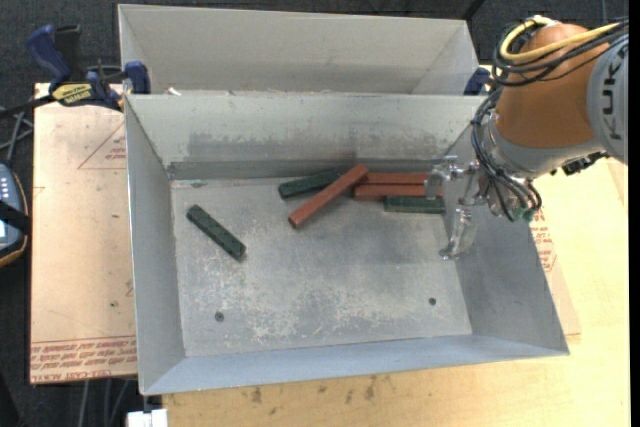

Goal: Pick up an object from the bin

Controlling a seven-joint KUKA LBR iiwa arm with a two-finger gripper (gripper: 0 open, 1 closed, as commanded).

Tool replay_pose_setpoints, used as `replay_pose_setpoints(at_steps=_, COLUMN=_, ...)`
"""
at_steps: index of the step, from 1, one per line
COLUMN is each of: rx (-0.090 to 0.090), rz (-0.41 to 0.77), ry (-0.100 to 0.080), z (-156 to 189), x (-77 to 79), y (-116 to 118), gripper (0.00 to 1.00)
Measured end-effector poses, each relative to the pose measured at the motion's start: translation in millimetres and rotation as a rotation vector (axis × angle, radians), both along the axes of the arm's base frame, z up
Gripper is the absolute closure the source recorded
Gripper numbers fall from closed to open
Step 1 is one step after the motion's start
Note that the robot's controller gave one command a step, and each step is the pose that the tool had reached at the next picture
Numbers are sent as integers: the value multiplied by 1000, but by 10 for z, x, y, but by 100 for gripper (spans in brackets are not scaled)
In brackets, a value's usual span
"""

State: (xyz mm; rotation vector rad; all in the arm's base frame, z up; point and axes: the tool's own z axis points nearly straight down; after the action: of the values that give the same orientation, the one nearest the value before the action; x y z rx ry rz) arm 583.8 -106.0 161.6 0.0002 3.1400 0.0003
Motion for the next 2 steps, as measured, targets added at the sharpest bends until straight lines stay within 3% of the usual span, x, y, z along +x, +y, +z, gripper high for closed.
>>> replay_pose_setpoints(at_steps=1, rx=0, rz=-39, ry=-10, z=-633, x=420, y=635, gripper=0)
replay_pose_setpoints(at_steps=2, rx=3, rz=-64, ry=2, z=-695, x=495, y=693, gripper=0)
